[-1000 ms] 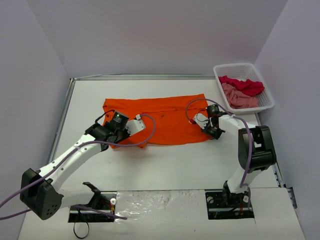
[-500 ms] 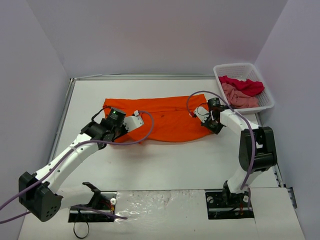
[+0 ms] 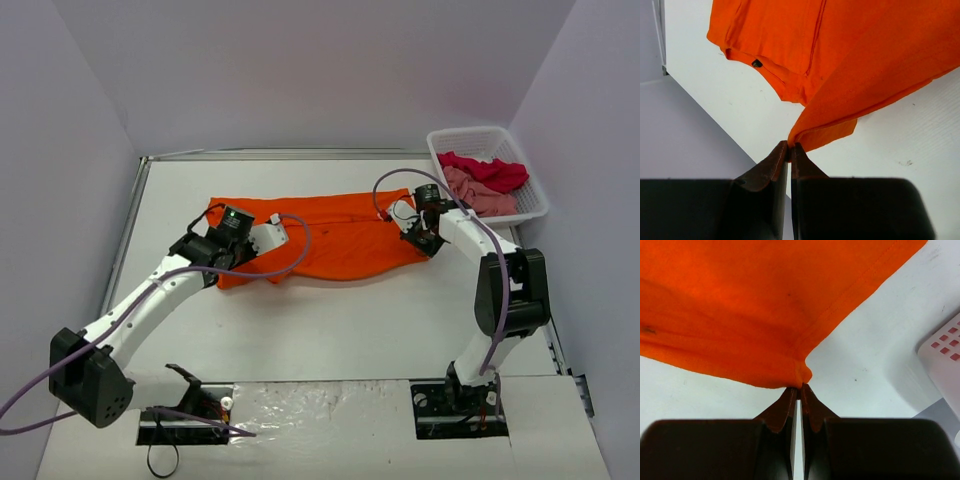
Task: Fold and stack the t-shirts
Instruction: Grap the side of the flattened tshirt closest away from the robot with both arms, then fold the other side of the tshirt into a rectangle
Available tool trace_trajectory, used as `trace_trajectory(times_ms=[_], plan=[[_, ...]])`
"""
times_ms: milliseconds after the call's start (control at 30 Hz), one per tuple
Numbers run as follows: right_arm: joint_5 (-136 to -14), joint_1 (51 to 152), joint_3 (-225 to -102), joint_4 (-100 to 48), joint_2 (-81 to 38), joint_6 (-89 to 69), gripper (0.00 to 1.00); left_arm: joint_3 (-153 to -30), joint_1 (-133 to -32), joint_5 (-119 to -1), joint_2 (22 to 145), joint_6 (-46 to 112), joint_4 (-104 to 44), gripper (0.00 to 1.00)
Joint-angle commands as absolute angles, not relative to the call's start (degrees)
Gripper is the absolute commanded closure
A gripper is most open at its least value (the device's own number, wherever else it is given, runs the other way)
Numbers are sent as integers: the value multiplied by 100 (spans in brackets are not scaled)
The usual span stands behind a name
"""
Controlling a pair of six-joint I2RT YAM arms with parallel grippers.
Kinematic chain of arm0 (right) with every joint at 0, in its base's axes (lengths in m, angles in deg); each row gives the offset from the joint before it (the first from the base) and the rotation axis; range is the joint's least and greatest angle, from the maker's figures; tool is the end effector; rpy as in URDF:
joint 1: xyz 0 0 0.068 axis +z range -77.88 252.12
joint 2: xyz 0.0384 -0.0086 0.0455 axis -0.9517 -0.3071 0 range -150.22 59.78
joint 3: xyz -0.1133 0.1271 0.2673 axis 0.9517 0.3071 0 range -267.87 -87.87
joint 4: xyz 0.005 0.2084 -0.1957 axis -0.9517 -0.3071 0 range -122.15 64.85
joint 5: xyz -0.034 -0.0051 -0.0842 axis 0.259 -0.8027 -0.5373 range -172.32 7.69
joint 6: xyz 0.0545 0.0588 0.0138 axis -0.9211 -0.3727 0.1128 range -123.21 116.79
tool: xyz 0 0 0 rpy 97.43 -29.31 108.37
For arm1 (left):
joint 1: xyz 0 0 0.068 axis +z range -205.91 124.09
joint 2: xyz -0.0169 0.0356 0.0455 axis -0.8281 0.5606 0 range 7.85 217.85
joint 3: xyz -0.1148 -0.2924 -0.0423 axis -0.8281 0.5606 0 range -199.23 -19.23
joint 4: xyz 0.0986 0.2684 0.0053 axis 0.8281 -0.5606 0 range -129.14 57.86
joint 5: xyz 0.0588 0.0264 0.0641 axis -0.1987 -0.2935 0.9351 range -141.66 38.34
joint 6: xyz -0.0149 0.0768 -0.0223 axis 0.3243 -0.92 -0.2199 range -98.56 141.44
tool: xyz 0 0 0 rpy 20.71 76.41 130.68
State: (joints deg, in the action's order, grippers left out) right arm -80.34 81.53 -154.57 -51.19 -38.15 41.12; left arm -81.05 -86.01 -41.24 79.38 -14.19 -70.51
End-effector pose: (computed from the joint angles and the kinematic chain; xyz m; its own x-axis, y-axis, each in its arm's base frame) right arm 0.3978 0.0684 0.2092 -0.4665 -0.7853 -0.4071 -0.7101 0.6069 -0.3571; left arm 0.2617 -0.1369 0.3137 -0.2967 0.8344 -0.4645 0.6910 0.5233 0.4987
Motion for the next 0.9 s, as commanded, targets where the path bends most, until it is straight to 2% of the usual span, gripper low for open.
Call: trace_trajectory(times_ms=[0,867], plan=[[-8003,8117,-15730,-5389,-3963,3994,100,-8488,-8526,-4006,8018,-1565,-6888,98],[-8029,8029,-16565,-5380,-4789,3827,100,-9262,-8095,-4173,9565,-2206,-6000,98]])
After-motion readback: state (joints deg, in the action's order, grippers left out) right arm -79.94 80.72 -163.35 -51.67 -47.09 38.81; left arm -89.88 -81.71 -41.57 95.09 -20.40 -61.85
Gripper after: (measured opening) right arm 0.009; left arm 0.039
